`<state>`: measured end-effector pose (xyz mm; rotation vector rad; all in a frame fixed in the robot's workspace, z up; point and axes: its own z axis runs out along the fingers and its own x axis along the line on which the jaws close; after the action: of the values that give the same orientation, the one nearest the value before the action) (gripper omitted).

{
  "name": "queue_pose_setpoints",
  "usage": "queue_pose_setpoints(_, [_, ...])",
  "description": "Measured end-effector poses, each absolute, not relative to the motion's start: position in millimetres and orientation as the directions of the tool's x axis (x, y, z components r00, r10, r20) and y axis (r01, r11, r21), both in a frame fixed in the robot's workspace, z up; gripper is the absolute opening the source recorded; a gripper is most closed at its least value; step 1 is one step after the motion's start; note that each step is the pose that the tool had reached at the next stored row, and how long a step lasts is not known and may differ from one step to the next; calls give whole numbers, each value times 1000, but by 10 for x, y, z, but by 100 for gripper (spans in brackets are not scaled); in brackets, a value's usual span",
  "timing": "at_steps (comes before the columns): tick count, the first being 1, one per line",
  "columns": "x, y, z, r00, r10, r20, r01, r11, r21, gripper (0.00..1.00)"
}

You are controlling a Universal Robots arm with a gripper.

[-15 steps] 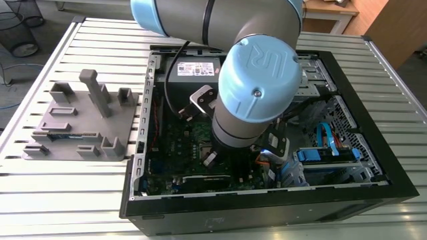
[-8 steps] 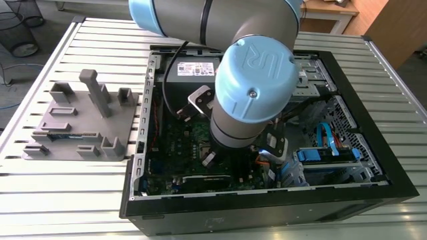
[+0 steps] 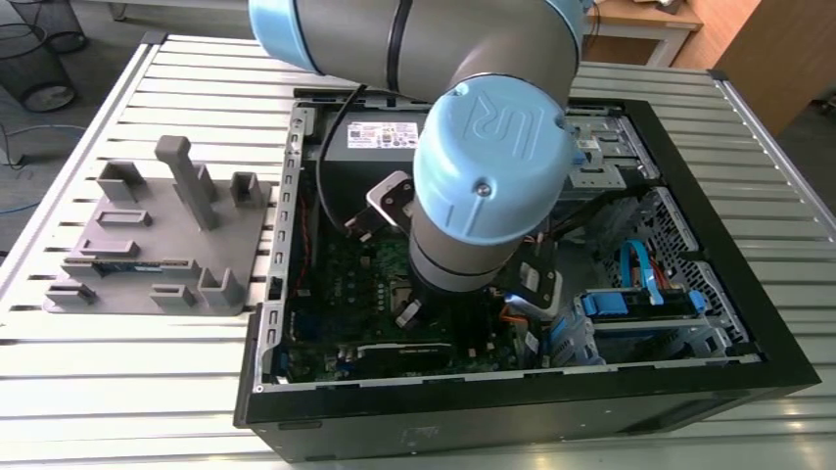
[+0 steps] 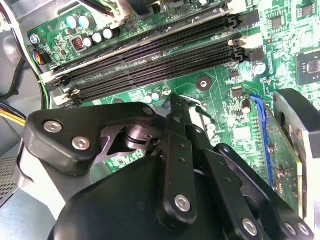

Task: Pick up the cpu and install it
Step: 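Install the first cpu locking lever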

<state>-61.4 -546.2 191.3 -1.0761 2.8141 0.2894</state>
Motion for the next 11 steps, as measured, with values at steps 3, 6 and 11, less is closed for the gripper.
queue_pose_setpoints(3, [-627, -5462, 1897, -739, -648, -182, -671, 730, 129, 11])
queue_pose_setpoints(6, [-629, -5466, 1866, -738, -648, -189, -673, 730, 122, 11])
queue_pose_setpoints(11, [-628, -5473, 1840, -736, -648, -195, -673, 730, 118, 11])
